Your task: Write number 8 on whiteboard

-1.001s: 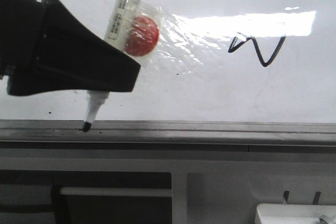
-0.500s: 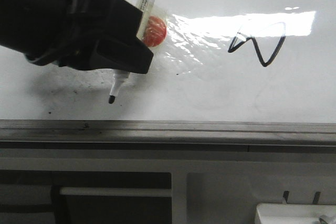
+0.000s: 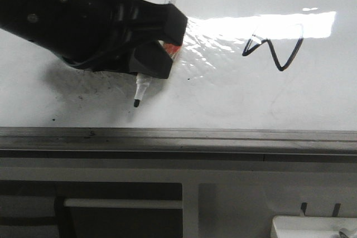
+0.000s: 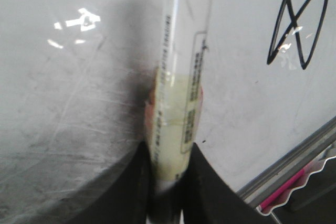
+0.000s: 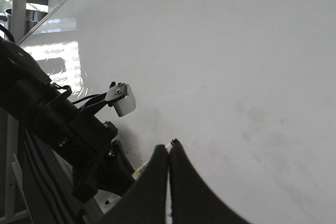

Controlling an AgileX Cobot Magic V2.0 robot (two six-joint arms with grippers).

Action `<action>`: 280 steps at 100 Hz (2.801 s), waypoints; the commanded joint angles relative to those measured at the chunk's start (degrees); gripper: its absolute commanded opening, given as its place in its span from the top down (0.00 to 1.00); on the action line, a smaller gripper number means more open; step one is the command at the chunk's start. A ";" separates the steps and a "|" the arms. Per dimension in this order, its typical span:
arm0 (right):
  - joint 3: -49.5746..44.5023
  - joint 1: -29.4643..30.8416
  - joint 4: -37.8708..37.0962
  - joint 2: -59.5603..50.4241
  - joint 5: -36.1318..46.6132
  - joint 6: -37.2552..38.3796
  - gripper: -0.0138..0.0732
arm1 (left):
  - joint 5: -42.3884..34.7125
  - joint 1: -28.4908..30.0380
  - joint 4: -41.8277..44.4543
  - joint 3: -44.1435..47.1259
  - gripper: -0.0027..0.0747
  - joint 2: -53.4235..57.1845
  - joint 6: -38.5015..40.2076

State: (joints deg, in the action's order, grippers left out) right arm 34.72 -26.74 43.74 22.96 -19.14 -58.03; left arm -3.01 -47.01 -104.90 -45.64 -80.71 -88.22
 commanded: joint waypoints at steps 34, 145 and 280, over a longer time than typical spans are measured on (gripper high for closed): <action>1.99 0.10 1.06 0.36 3.86 0.15 0.91 | -7.66 0.16 -1.90 -2.20 0.79 -0.64 4.08; -10.85 0.19 0.54 -16.07 -2.02 0.15 0.91 | -4.87 -5.36 -1.74 22.03 0.88 49.78 3.71; -11.34 0.19 0.54 -17.03 -3.87 0.15 0.91 | 5.23 31.11 97.34 42.99 0.99 75.12 85.19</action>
State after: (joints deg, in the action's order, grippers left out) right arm 22.04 -26.74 43.23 5.34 -26.24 -58.01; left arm 5.06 -20.36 -15.39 -3.46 -7.25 -14.80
